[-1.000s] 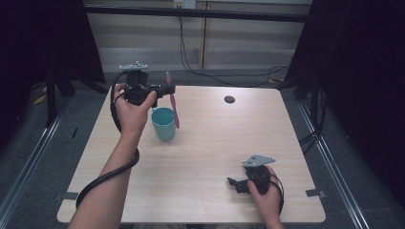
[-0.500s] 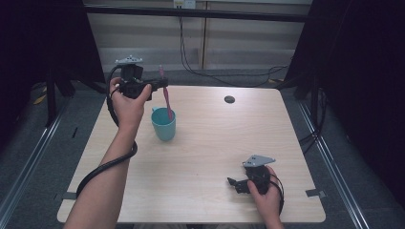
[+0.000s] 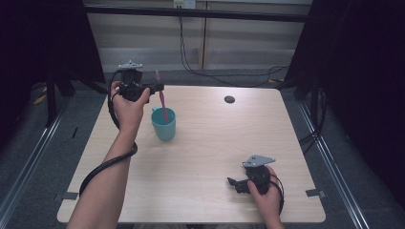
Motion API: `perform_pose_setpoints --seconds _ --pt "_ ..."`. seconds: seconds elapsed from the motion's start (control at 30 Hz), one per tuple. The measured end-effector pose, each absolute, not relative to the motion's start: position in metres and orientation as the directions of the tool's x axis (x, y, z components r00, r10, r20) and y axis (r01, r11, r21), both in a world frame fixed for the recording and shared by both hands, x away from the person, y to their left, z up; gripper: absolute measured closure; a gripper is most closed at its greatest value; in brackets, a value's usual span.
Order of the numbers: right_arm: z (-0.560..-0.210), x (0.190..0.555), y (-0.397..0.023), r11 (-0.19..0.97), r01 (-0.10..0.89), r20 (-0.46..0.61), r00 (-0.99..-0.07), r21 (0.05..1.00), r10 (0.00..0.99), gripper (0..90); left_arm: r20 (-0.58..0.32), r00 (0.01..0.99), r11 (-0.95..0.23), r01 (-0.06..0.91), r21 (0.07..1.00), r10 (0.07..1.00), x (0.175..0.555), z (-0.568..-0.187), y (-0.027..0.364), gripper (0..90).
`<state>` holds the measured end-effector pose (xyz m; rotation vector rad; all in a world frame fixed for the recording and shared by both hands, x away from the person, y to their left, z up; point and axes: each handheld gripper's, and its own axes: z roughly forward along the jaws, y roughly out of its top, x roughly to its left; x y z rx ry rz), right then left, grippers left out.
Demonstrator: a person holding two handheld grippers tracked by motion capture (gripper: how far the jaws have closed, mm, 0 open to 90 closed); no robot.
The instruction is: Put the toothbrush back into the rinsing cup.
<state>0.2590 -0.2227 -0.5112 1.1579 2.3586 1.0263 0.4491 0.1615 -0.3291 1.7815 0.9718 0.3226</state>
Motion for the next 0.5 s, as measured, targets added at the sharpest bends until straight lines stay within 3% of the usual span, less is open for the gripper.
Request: perform_pose_setpoints --seconds 0.5 --pt "-0.511 0.259 -0.223 0.416 0.553 0.027 -0.623 0.722 0.782 13.1 -0.217 0.581 -0.144 0.51 0.848 0.785 0.447 -0.377 0.167 84.1"
